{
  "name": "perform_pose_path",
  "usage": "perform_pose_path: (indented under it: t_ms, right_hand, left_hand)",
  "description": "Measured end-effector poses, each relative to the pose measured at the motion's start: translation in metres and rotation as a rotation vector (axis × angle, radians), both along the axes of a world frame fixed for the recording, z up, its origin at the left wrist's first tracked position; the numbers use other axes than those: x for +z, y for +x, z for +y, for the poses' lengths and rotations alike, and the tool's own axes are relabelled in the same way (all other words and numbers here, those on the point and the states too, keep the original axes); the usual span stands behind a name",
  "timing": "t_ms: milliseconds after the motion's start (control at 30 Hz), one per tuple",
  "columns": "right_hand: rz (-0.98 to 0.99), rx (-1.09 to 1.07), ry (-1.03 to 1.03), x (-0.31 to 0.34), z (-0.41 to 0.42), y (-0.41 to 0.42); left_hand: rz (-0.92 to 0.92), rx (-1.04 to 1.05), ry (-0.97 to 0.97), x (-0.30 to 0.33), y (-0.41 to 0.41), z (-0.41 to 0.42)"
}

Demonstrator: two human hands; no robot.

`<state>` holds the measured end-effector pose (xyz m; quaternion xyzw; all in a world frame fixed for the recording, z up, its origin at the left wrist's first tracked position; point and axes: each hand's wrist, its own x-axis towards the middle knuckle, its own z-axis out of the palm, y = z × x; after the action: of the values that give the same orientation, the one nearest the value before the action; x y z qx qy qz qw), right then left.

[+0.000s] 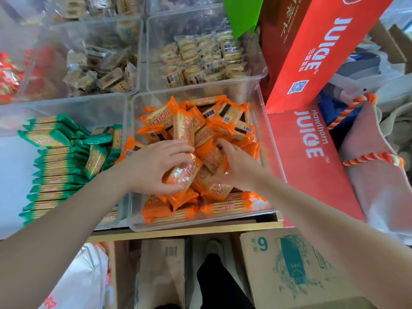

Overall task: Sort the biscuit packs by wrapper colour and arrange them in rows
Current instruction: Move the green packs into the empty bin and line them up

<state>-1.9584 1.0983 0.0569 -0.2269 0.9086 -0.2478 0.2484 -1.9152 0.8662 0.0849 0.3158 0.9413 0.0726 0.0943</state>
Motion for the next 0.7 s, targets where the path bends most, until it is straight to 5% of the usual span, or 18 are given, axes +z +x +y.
perform_pose_path:
  t_ms: [133,333,600,700]
  right_hand:
    - [0.057,-0.018,-0.009,0.009,-0.002,-0.007]
    - [0.355,-0.343,-0.182,0.037,0.021,-0.045]
    - [0.285,-0.348,-0.208,0.034,0.011,-0.045]
    - [0.107,-0.218,-0.078,0.027,-0.002,-0.023]
  left_hand:
    - [0.007,0.004,-0.018,-0.002,0.001,0.000]
    - [0.038,-0.010,-0.038,-0.006,0.002,-0.004]
    - [0.063,0.035,0.040,-0.009,0.006,-0.001]
    - [0.065,0.047,0.137,-0.006,0.011,0.003]
